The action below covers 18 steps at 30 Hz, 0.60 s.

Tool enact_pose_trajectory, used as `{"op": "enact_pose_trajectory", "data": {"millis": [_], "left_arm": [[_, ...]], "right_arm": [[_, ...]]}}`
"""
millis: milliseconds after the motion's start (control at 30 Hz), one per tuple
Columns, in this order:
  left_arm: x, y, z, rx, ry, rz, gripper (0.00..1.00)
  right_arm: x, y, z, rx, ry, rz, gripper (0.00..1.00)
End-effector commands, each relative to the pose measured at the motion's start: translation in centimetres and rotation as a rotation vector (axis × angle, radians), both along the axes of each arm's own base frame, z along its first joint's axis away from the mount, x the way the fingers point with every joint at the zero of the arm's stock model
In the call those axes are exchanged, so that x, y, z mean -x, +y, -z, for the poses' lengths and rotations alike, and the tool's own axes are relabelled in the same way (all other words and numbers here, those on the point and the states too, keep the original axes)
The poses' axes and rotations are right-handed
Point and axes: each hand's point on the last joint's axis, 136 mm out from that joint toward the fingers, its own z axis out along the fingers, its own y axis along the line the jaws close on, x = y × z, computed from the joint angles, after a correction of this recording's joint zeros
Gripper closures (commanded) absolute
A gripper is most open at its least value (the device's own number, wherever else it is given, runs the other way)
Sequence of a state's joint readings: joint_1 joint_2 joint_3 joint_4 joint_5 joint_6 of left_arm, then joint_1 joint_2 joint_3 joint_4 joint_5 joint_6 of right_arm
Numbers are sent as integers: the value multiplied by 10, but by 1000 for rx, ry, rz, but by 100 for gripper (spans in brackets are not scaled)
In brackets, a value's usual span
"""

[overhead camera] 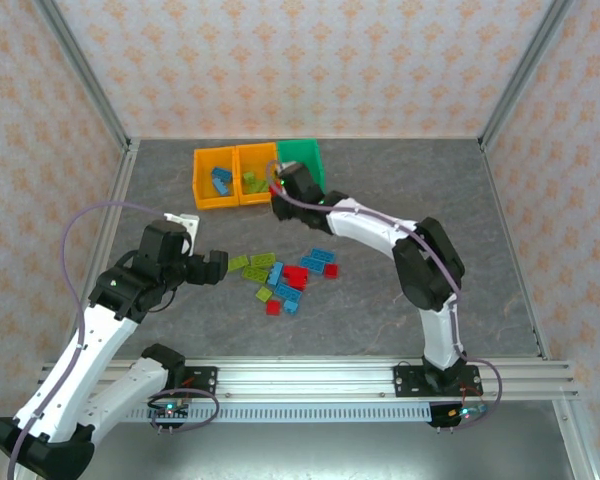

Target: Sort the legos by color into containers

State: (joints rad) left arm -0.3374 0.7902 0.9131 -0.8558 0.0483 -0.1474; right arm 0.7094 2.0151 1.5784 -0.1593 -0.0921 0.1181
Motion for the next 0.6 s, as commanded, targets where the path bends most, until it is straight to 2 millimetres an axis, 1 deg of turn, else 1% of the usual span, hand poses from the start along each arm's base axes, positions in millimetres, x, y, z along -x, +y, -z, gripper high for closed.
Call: {"op": "enact_pose_trajectory", "data": {"millis": [0, 67, 167, 233, 267, 300, 367, 400, 433, 500, 567], "left_arm": [[-4, 2, 2, -14, -8, 5, 0], [-4, 5, 3, -25, -6, -4, 0], [-5, 8, 4, -34, -6, -16, 0], [-5, 9, 4, -34, -5, -21, 0], [-6, 10, 5, -37, -2, -23, 0], [-6, 10, 5, -37, -1, -24, 0], [-6, 12, 7, -46, 4, -30, 0], [-7, 12, 7, -45, 5, -34, 0], [-7, 13, 8, -47, 9, -34, 0], [-8, 14, 8, -50, 13, -39, 0], [-10, 15, 10, -50, 20, -44, 0]], "right_arm": [[-66, -33, -11, -47, -72, 221, 81], [-88, -37, 0, -18, -62, 247, 81], [-112, -35, 13, 39, -49, 243, 80], [-125, -36, 13, 64, -46, 254, 77], [-127, -35, 12, 64, -29, 252, 74], [-128, -32, 9, 58, -19, 240, 70], [-125, -28, -6, 37, -24, 219, 54], [-123, -28, -12, 30, -30, 217, 50], [-120, -30, -22, 21, -40, 218, 48], [-113, -35, -38, 7, -54, 221, 46], [-100, -42, -59, -19, -66, 223, 46]]}}
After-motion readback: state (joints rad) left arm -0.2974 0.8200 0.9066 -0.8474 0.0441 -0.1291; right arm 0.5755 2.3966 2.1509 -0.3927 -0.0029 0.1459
